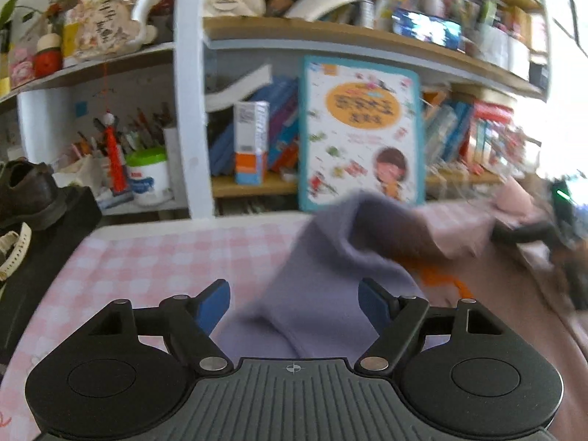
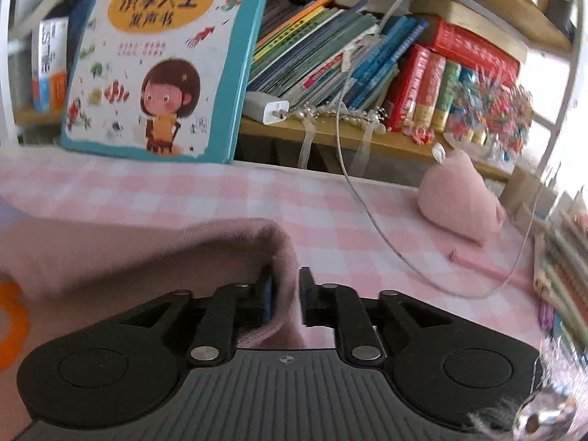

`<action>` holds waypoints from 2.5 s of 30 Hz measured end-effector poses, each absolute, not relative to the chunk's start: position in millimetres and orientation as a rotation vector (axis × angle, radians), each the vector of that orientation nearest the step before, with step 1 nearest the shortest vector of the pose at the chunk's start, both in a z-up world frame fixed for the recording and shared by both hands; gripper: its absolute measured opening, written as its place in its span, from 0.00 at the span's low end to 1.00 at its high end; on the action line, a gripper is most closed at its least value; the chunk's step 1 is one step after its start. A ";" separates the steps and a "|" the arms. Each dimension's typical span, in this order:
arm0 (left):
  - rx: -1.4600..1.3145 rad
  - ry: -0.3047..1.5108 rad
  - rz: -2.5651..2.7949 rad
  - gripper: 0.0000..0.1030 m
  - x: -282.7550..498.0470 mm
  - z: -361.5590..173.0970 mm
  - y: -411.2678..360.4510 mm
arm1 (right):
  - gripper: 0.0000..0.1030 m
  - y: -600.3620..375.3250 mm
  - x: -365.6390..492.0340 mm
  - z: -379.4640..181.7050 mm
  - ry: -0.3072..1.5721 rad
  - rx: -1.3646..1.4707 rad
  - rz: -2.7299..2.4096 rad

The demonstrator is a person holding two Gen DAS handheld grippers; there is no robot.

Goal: Fold clothes

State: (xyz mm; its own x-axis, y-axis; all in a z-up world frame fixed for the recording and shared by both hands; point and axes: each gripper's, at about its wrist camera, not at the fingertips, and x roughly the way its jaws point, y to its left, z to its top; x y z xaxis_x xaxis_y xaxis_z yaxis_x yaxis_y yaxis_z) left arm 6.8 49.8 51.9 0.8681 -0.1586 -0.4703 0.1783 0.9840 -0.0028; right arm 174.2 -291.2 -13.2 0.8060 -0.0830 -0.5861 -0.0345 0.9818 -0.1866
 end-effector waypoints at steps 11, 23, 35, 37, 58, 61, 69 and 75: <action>0.211 0.495 -0.369 0.77 -41.2 38.6 -25.1 | 0.50 -274.6 101.9 24.8 0.533 -0.183 0.082; 0.350 0.557 -0.344 0.77 -61.7 1.2 -61.9 | 0.52 -219.3 17.3 7.5 0.563 -0.167 0.317; 0.148 0.572 -0.272 0.10 -45.2 14.2 -19.1 | 0.56 -218.1 17.7 -10.6 0.612 -0.131 0.335; 0.143 0.539 -0.221 0.09 -38.7 26.8 1.2 | 0.57 -217.7 17.2 -10.7 0.610 -0.136 0.331; 0.175 0.525 0.412 0.09 93.1 27.3 191.8 | 0.68 -220.9 18.9 -11.2 0.618 -0.132 0.309; 0.165 0.527 0.432 0.12 85.4 26.4 195.1 | 0.69 -221.5 16.9 -10.3 0.610 -0.146 0.305; 0.294 0.488 0.537 0.36 74.3 28.2 185.5 | 0.66 -229.6 4.4 0.2 0.560 -0.304 0.187; 0.248 0.444 0.172 0.46 32.0 46.6 131.1 | 0.39 -252.0 1.3 2.8 0.602 -0.318 0.113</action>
State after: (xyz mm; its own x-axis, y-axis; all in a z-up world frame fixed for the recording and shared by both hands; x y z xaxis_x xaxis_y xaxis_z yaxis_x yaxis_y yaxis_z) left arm 32.0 131.1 46.6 0.8892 0.2174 -0.4026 -0.1097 0.9556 0.2736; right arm 1.3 -252.0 2.8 0.8197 0.0123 -0.5727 -0.1965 0.9451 -0.2610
